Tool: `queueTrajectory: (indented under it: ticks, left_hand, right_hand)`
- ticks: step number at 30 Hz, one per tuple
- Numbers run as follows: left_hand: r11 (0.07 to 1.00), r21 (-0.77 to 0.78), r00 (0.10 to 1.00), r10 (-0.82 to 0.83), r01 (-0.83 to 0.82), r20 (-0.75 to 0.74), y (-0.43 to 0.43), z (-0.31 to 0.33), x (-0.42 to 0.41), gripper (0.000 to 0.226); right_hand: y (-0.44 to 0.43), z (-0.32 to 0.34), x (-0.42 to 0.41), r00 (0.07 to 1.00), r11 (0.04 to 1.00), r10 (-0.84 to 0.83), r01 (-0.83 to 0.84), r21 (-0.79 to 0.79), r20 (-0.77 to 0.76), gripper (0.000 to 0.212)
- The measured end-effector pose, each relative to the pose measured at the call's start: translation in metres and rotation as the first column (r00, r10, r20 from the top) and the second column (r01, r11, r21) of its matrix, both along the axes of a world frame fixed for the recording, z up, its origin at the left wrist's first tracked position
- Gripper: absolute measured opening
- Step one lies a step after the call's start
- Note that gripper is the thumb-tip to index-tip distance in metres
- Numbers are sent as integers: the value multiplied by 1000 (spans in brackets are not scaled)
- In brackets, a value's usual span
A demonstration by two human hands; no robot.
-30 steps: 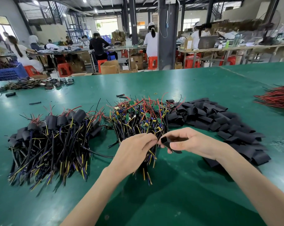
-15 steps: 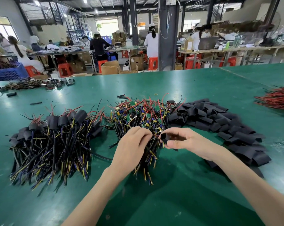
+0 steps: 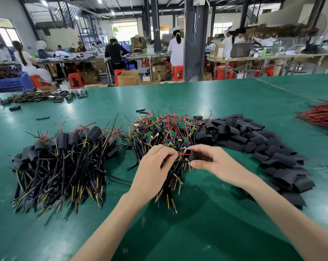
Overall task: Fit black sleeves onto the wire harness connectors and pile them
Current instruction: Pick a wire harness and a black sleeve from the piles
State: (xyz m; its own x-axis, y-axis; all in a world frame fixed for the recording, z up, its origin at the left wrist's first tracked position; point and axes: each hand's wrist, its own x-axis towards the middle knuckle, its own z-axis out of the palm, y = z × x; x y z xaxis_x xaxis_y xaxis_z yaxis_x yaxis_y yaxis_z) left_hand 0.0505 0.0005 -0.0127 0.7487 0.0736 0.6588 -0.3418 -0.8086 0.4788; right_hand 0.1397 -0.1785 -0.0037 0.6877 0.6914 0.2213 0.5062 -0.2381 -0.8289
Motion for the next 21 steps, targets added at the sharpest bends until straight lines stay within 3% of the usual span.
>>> queueTrajectory:
  ticks: [4, 10, 14, 18, 21]
  left_hand:
    - [998, 60, 1000, -3, 4, -7, -1, -2, 1, 7]
    - [993, 90, 996, -77, 82, -55, -4, -7, 0, 22]
    - [991, 14, 984, -131, 134, -116, -11, -10, -2, 27]
    - [980, 1, 965, -194, 197, -179, -11, -8, -3, 28]
    - [982, 42, 955, -170, 185, -242, 1, -5, -2, 38]
  right_hand:
    - [2, 1, -4, 997, 1000, -18, 20, -22, 77, 35]
    - [10, -5, -15, 904, 989, 33, 32, -144, 427, 42]
    - [18, -11, -25, 888, 986, 60, 17, -163, 455, 34]
    - [18, -10, -24, 890, 980, -126, 180, -84, 437, 9]
    - [11, -5, -18, 887, 954, -288, 300, 26, 360, 9]
